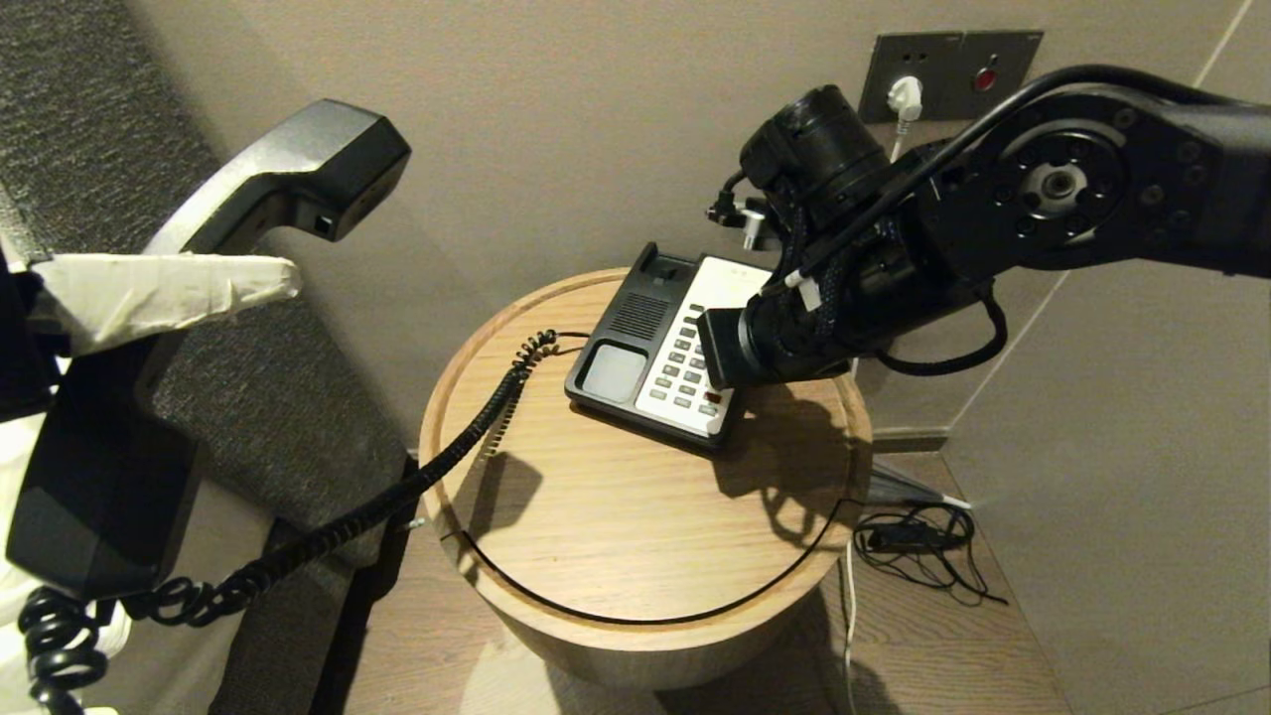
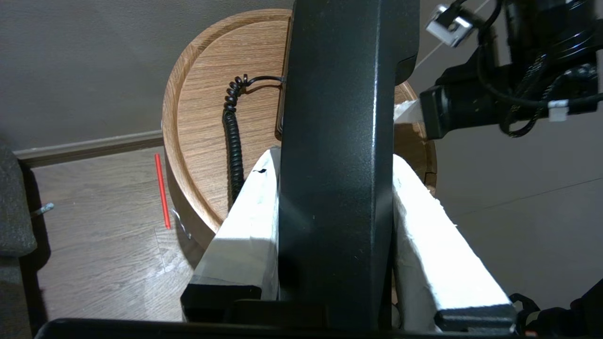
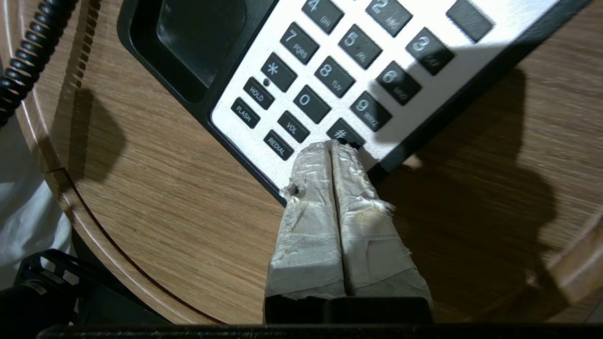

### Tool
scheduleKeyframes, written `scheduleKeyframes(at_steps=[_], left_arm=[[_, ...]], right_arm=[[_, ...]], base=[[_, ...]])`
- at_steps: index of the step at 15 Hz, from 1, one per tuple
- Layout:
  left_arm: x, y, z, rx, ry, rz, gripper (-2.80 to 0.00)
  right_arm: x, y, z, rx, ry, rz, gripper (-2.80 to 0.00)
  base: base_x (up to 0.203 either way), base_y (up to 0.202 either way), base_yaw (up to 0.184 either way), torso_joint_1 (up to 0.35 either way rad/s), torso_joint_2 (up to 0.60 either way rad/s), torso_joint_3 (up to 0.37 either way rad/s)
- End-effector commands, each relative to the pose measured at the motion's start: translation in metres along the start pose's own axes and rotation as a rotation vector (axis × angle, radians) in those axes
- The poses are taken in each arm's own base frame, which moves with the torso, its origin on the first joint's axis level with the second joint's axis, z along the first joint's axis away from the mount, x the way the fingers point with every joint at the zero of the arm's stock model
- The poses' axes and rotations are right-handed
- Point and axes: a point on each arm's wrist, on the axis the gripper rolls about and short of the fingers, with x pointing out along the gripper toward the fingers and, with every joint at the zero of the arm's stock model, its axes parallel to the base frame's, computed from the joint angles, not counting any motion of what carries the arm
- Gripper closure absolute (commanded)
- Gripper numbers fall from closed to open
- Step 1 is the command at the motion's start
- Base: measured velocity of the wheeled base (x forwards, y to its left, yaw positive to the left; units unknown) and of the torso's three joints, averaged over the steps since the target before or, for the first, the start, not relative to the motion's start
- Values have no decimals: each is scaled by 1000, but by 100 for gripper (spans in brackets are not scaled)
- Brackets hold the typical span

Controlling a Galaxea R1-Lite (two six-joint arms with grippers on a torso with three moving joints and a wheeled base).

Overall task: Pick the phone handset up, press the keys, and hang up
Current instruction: Dial the number

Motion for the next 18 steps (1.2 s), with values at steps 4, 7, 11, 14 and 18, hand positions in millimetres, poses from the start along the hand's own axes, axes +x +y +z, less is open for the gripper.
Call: scheduleKeyframes(at_steps=[4,7,11,14,18], left_arm=[[1,0,0,-2,3,1,0],[1,0,-1,-2,5,3,0],[0,0,0,-2,2,2,0],[0,0,0,-2,3,2,0],[0,0,-1,-4,5,3,0]], right_arm=[[2,6,-5,-14,30,5,0],[-2,10,-8,-24,43,9,0],[3,9,-9,-24,55,2,0],[5,9,-9,-25,59,0,0],[9,9,-10,-27,64,-3,0]], base=[[0,0,0,0,0,0],[0,0,0,0,0,0],[0,0,0,0,0,0],[0,0,0,0,0,0],[0,0,0,0,0,0]])
